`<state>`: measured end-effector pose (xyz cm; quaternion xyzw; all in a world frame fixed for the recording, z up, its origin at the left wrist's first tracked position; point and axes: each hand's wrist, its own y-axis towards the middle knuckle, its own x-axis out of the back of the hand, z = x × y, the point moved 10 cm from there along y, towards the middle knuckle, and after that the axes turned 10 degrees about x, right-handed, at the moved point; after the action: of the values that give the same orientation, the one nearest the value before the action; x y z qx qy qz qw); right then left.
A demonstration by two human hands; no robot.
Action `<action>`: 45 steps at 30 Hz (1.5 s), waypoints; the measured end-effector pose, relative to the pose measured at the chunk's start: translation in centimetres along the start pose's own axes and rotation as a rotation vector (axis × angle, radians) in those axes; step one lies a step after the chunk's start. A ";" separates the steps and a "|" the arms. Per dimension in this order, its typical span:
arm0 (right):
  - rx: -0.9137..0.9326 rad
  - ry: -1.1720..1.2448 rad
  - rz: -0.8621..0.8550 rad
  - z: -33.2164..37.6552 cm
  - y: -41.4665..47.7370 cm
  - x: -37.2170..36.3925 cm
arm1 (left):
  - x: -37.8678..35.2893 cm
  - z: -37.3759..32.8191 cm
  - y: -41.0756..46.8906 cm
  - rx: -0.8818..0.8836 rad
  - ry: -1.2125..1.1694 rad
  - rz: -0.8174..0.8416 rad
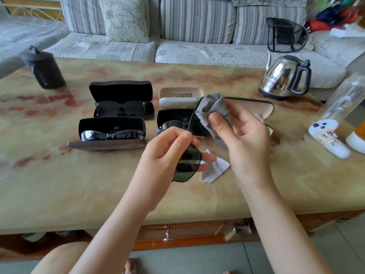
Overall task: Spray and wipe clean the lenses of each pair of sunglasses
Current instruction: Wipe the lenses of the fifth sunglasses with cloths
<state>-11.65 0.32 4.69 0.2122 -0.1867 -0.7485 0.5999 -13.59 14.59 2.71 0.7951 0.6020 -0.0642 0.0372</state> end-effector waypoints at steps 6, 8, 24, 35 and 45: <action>-0.113 0.214 -0.118 -0.6 0.0 0.5 | -0.8 0.0 -0.3 0.035 0.019 0.049; -0.120 0.204 -0.137 -0.6 0.2 0.6 | -0.9 -0.1 -0.3 0.032 0.025 0.053; 0.006 -0.150 -0.102 0.2 2.4 3.5 | 0.6 -0.1 -0.1 0.085 0.266 0.075; -0.079 -0.301 0.854 0.3 -0.2 -3.1 | 0.4 0.1 0.0 0.146 0.552 0.310; -0.202 -0.400 0.998 0.0 -2.6 -4.5 | 0.0 0.6 -0.4 0.167 0.770 0.298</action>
<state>-12.90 5.23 3.74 -0.1073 -0.3025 -0.4128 0.8524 -13.99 14.61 2.12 0.8397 0.4431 0.1950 -0.2460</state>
